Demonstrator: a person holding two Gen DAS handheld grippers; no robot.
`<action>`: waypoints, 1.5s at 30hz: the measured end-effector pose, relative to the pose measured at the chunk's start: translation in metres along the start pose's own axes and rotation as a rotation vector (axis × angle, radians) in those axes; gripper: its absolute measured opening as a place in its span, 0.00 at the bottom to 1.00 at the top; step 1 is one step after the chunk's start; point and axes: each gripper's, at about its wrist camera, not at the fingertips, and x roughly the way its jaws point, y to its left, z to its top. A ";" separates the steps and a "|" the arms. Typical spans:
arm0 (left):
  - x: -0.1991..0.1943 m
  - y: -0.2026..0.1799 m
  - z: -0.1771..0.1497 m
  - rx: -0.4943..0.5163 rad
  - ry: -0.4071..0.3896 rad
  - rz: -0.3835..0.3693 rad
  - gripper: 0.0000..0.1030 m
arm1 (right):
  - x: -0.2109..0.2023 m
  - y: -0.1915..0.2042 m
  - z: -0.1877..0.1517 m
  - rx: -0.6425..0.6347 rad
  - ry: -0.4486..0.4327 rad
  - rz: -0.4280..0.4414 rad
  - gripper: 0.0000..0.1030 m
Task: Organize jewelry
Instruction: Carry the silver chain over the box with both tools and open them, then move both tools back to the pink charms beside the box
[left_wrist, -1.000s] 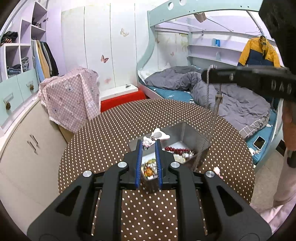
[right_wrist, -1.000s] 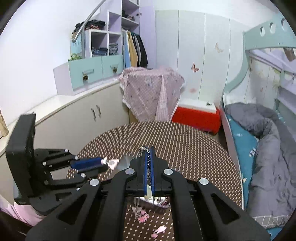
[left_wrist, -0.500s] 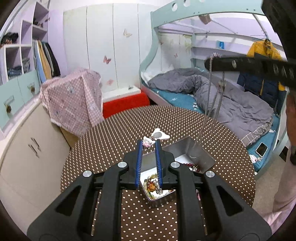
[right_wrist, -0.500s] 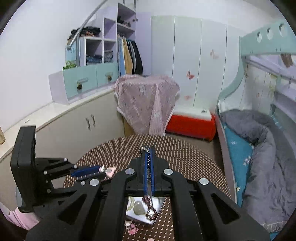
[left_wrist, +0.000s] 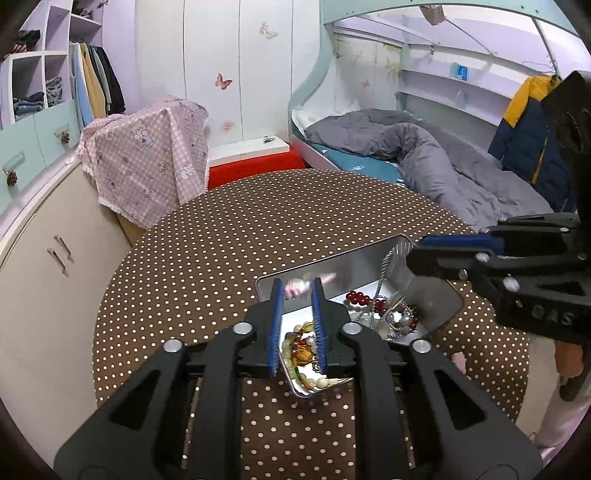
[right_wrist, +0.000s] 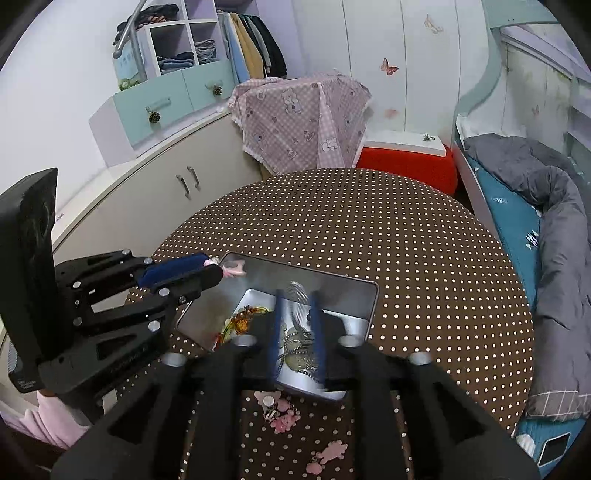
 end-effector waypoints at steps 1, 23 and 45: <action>0.000 0.001 0.000 -0.008 -0.001 0.001 0.51 | -0.003 0.000 0.000 -0.002 -0.011 -0.015 0.52; -0.017 -0.004 -0.010 -0.031 -0.030 -0.012 0.62 | -0.020 -0.009 -0.015 0.028 -0.043 -0.047 0.60; -0.041 -0.025 -0.066 -0.001 0.017 -0.142 0.65 | -0.024 -0.035 -0.097 0.131 0.051 -0.153 0.61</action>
